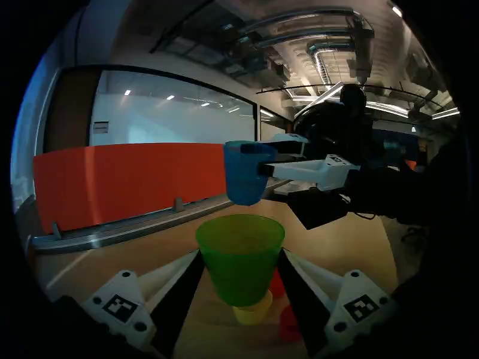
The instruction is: Pour water
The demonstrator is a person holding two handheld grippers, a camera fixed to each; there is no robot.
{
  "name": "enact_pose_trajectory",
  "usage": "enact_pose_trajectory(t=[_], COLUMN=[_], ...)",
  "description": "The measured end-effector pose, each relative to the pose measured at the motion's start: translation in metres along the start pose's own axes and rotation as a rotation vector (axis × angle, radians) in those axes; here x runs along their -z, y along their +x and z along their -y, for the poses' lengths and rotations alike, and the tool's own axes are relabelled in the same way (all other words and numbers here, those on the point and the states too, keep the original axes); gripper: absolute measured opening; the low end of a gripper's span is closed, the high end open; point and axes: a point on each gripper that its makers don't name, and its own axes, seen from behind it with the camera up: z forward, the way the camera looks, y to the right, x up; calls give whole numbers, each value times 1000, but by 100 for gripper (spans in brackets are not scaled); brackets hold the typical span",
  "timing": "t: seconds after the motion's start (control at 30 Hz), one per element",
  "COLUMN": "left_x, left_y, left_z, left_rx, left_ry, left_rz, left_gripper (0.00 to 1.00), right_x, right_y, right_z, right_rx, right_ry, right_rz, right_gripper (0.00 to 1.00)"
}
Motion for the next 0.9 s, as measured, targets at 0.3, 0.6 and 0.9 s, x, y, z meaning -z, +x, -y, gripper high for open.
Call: enact_pose_trajectory(t=[0.3,0.6,0.9], left_x=[-2,-3,-4], left_y=[3,2,3], left_z=[-2,-3,-6], left_rx=[-2,-7,-13], left_ry=[-11,-13,-16], left_rz=[-2,0,-2], left_gripper=[83,82,82], right_x=[-2,-6,-11], right_y=[4,9,16], right_z=[-3,-7,-10], right_rx=[60,144,227], right_ry=[-5,-9,-15], right_rz=[-8,-10,-12], right_gripper=[90,90,90])
